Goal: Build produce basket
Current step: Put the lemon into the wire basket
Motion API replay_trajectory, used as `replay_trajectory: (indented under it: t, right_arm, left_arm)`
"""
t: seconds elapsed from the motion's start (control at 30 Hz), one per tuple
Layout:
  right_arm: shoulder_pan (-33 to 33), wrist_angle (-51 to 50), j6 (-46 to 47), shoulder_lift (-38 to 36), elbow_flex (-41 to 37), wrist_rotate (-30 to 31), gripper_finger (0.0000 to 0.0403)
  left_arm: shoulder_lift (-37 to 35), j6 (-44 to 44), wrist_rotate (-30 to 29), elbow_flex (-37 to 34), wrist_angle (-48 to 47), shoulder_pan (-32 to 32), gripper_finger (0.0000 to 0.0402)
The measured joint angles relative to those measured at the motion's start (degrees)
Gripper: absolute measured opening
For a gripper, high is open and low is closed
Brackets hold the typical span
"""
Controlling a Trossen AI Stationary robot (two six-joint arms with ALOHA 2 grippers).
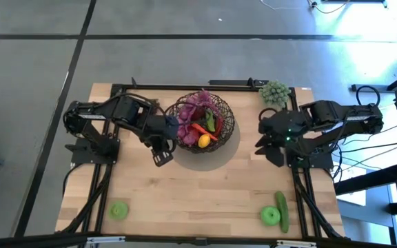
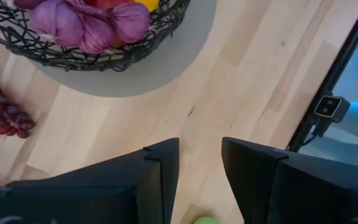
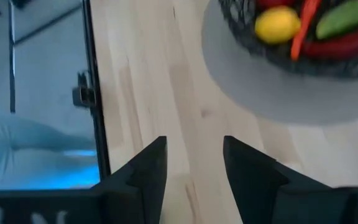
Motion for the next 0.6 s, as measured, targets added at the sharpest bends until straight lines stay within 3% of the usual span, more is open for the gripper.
replay_trajectory:
  t: [0.2,0.37,0.6]
  right_arm:
    - [-0.2,2.0,1.2,0.7,0.0,1.0,0.0155]
    - [-0.7,0.3,-1.5,2.9,0.0,-1.7,0.0155]
    - [-0.7,-11.3,-10.5,7.8,0.0,1.7,0.0155]
  left_arm:
    - [0.0,0.0,0.0,0.0,0.0,0.0,0.011]
    - [0.0,0.0,-0.9,0.0,0.0,0.0,0.011]
    - [0.0,-0.1,-1.4,0.0,0.0,0.0,0.011]
